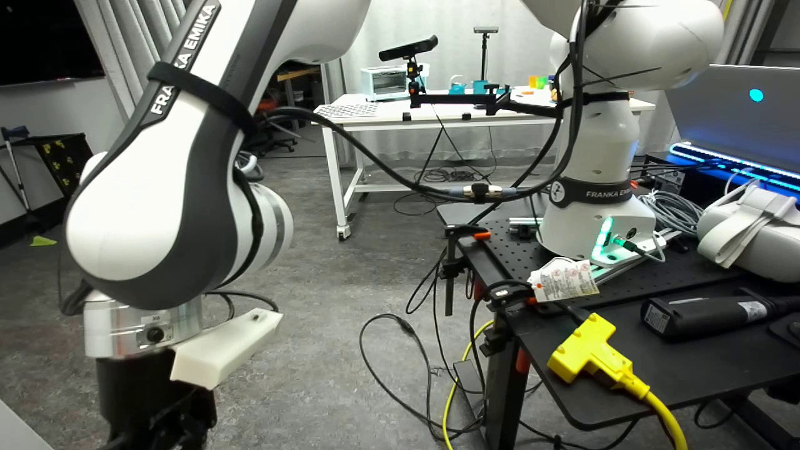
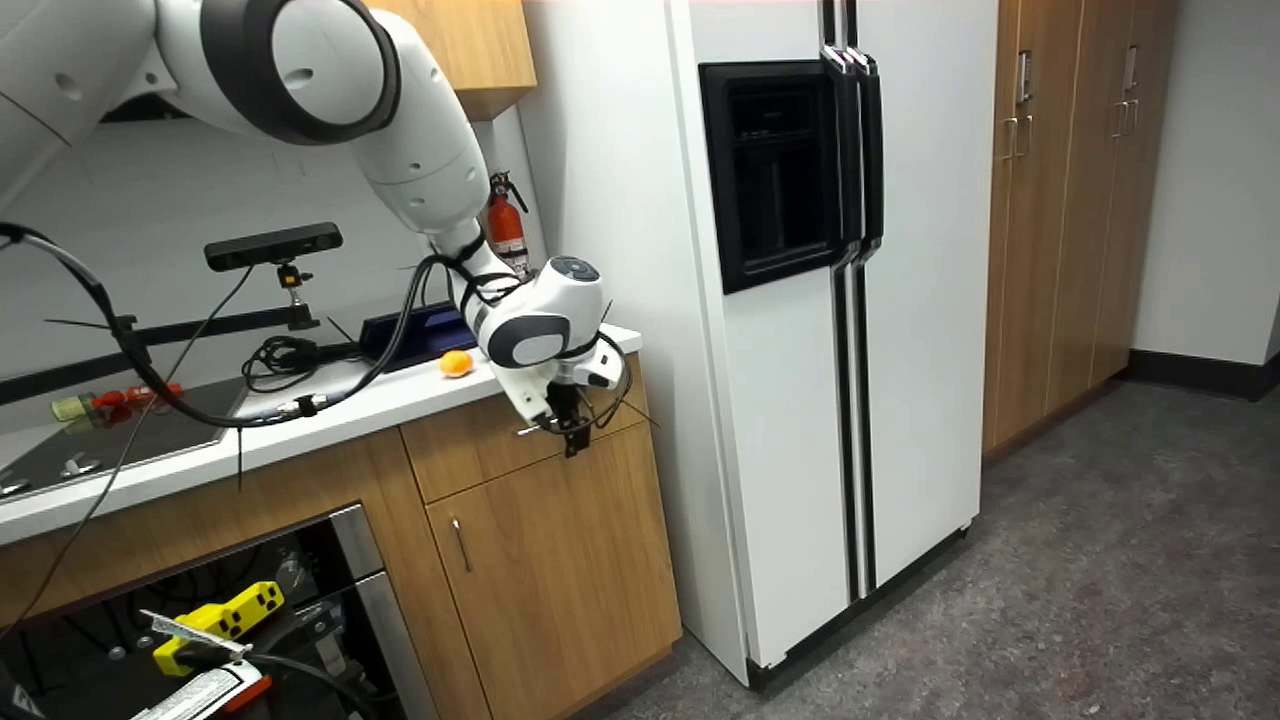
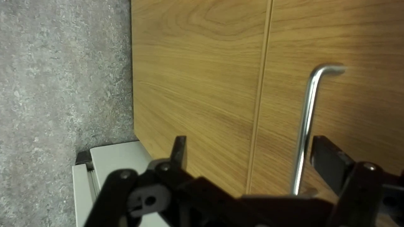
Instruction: Open the drawer
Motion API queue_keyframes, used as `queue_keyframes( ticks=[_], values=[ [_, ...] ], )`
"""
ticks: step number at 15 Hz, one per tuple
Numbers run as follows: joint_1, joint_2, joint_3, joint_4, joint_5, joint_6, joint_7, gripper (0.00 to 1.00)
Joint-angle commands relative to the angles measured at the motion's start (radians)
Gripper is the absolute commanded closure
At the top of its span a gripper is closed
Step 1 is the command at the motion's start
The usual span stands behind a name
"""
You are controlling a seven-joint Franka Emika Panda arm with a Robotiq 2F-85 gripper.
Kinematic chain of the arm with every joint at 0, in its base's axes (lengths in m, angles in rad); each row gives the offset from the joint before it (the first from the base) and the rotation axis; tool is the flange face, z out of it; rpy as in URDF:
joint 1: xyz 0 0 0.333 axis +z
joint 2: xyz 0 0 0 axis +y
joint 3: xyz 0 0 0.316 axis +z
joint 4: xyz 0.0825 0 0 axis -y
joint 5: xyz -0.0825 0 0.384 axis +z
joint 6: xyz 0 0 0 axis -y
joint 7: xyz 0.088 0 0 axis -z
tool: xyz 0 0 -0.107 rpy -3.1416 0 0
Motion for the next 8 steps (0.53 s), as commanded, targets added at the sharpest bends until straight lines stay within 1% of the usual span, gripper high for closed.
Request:
queue_keyframes(
  ticks=[1,5,8],
  values=[
    [-0.033,0.058,0.038,0.047,0.037,0.027,-0.046,0.00],
    [-0.032,0.061,0.029,0.041,0.026,0.027,-0.038,0.00],
    [-0.016,0.039,0.000,0.014,0.000,0.016,-0.035,0.00]
  ],
)
